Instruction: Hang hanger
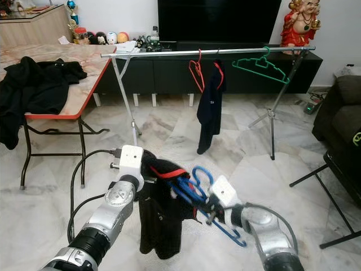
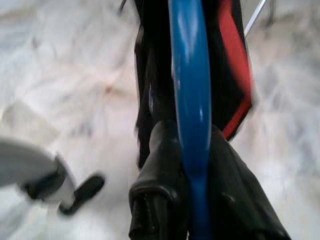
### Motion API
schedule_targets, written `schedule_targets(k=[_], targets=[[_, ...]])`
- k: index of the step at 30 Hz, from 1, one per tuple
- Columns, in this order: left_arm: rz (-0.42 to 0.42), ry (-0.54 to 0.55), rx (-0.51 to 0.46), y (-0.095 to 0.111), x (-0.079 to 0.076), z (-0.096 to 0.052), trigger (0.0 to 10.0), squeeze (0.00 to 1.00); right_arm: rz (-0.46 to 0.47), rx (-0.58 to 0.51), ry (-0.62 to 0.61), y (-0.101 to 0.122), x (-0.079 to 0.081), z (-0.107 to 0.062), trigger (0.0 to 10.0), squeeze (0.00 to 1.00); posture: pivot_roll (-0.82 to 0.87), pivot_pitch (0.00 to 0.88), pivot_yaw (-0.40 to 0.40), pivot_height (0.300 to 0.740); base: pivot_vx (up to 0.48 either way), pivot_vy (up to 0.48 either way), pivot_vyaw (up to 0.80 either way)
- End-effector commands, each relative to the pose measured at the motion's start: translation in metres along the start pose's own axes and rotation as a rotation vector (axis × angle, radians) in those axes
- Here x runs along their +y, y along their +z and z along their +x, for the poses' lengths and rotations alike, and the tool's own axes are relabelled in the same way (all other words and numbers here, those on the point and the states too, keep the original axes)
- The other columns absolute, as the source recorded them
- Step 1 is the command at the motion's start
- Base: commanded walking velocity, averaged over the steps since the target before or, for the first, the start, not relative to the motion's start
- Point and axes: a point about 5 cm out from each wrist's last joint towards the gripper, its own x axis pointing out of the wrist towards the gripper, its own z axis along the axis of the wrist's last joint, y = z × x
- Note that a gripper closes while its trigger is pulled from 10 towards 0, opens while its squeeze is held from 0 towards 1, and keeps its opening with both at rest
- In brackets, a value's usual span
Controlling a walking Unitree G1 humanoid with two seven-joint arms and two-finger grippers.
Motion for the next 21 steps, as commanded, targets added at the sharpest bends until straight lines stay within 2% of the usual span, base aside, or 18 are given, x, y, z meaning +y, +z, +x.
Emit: schedule_targets(k=[1, 10, 14, 16, 19, 21], targets=[[-0.007, 0.022, -0.015, 0.002, 0.003, 0.001, 0.0, 0.00, -0.016, 0.027, 0.005, -0.007, 0.002, -0.001, 0.0, 0.00, -0.06, 0.000, -0.017, 0.740, 0.000, 0.000, 0.00], [-0.002, 0.054, -0.005, 0.001, 0.008, 0.001, 0.0, 0.00, -0.037, 0.066, 0.099, -0.018, 0.012, -0.007, 0.0, 0.00, -0.07, 0.000, -0.017, 0.740, 0.000, 0.000, 0.00], [-0.003, 0.076, -0.001, 0.000, 0.013, 0.002, 0.0, 0.00, -0.048, 0.096, 0.176, -0.027, 0.020, -0.017, 0.0, 0.00, -0.07, 0.000, -0.017, 0.740, 0.000, 0.000, 0.00], [-0.001, 0.100, 0.009, -0.002, 0.016, 0.002, 0.0, 0.00, -0.052, 0.159, 0.223, -0.039, 0.027, -0.027, 0.0, 0.00, -0.08, 0.000, -0.016, 0.740, 0.000, 0.000, 0.00], [-0.003, 0.107, 0.011, -0.002, 0.018, 0.002, 0.0, 0.00, -0.077, 0.219, 0.215, -0.048, 0.029, -0.031, 0.0, 0.00, -0.08, 0.000, -0.016, 0.740, 0.000, 0.000, 0.00], [0.001, 0.117, 0.015, -0.003, 0.020, 0.002, 0.0, 0.00, -0.050, 0.219, 0.238, -0.054, 0.035, -0.035, 0.0, 0.00, -0.08, 0.000, -0.016, 0.740, 0.000, 0.000, 0.00]])
